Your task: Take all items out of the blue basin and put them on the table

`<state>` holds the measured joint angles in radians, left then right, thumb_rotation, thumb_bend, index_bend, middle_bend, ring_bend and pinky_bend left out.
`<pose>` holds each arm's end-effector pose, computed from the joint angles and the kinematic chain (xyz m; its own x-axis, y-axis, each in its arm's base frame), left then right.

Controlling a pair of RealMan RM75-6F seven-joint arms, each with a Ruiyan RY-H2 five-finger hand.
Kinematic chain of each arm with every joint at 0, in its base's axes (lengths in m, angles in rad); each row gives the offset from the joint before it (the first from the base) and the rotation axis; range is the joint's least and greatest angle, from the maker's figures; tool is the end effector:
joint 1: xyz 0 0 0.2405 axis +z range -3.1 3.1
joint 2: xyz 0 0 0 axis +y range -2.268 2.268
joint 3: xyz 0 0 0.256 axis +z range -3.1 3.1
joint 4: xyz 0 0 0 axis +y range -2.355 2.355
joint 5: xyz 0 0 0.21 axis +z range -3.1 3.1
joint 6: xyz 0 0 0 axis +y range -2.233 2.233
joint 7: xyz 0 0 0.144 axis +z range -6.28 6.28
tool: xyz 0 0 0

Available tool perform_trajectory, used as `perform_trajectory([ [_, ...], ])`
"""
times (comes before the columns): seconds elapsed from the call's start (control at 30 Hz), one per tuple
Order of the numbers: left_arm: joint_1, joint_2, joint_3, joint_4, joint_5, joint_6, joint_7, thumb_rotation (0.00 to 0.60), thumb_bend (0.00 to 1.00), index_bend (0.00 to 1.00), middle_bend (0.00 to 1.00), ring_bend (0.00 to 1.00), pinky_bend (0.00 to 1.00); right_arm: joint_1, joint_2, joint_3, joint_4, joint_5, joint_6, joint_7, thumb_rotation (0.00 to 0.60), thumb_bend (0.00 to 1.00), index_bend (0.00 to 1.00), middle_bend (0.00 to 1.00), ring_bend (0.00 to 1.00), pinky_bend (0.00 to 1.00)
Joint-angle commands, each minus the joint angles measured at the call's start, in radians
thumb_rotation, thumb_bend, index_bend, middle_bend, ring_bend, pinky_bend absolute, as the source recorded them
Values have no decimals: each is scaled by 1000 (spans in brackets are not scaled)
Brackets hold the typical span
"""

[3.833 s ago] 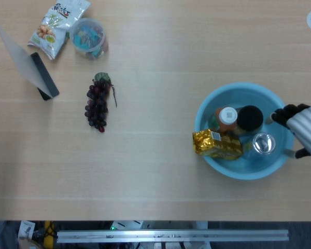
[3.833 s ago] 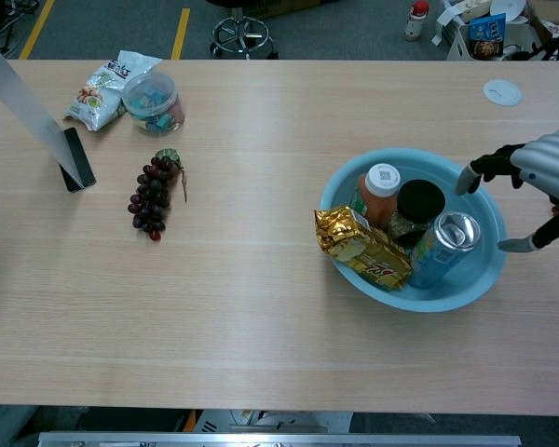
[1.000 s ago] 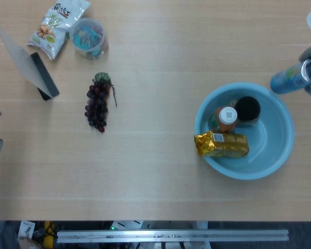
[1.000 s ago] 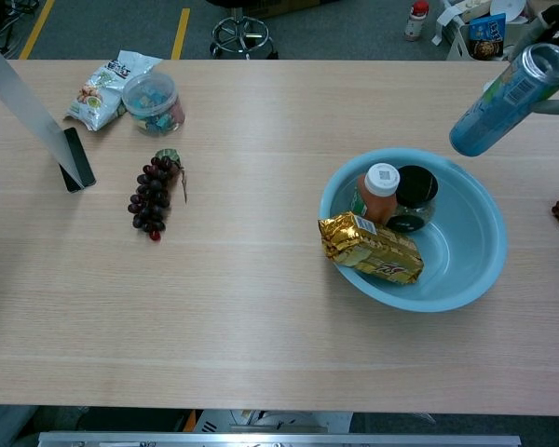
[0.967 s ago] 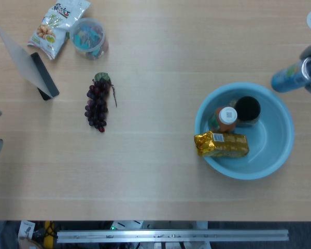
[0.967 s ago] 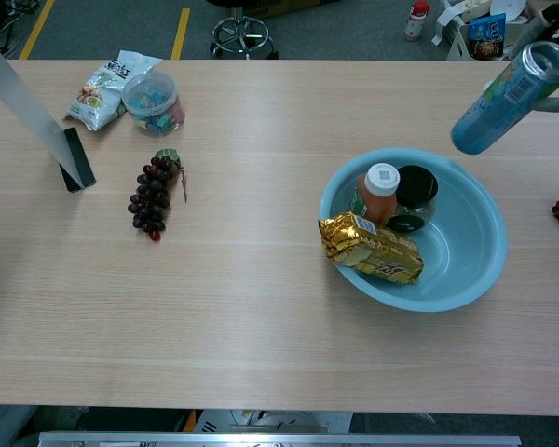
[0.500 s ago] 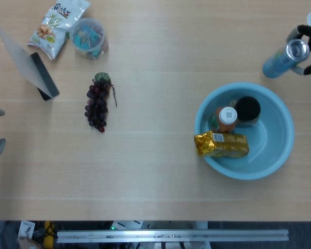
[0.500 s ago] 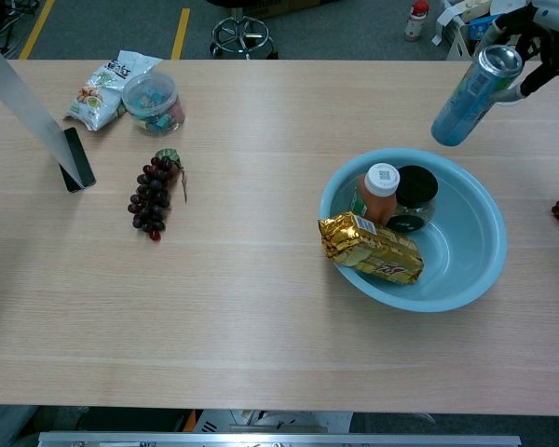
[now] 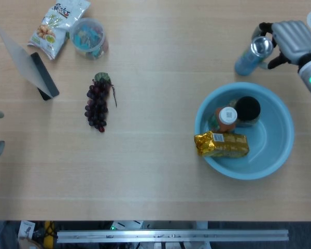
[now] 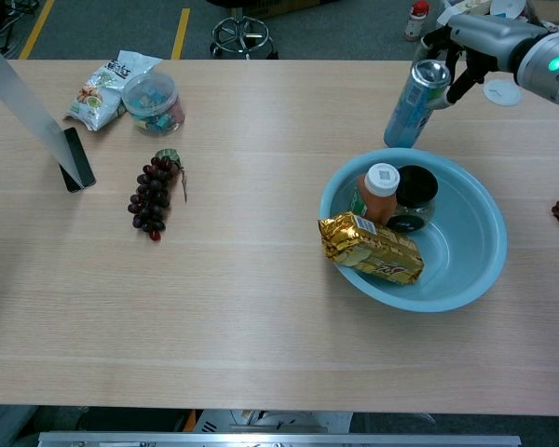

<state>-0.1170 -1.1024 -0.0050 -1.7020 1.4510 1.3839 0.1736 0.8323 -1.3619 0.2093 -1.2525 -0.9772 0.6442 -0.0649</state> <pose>-0.3037 0.1783 0.1389 0.4817 0.1422 0.8647 0.8746 -0.0162 -0.4846 -0.2069 -0.4221 0.0578 0.3911 -0.3706 0.8424 -0.9203 -0.1682 0.3532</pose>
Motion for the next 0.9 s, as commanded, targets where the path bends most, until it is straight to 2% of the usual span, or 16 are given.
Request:
perform_trajectory([
  [0.03, 2, -1, 1, 3, -5, -1, -3, 600, 269, 313, 308, 247, 318, 30, -28, -2, 22, 41, -17, -44, 600, 357, 519, 517, 507, 721],
  [0.27, 4, 0, 3, 10, -11, -4, -11, 600, 270, 313, 308, 246, 318, 68, -53, -13, 33, 118, -24, -116, 600, 354, 519, 499, 480, 698],
  [0.73, 3, -2, 8, 16, -14, -14, -18, 600, 269, 313, 309, 247, 318, 91, -99, -36, 93, 181, -20, -166, 600, 351, 518, 477, 445, 642],
  [0.9, 5, -2, 9, 18, -13, -10, -20, 600, 269, 313, 309, 246, 318, 95, -96, -43, 92, 195, -33, -174, 600, 308, 410, 427, 394, 598],
])
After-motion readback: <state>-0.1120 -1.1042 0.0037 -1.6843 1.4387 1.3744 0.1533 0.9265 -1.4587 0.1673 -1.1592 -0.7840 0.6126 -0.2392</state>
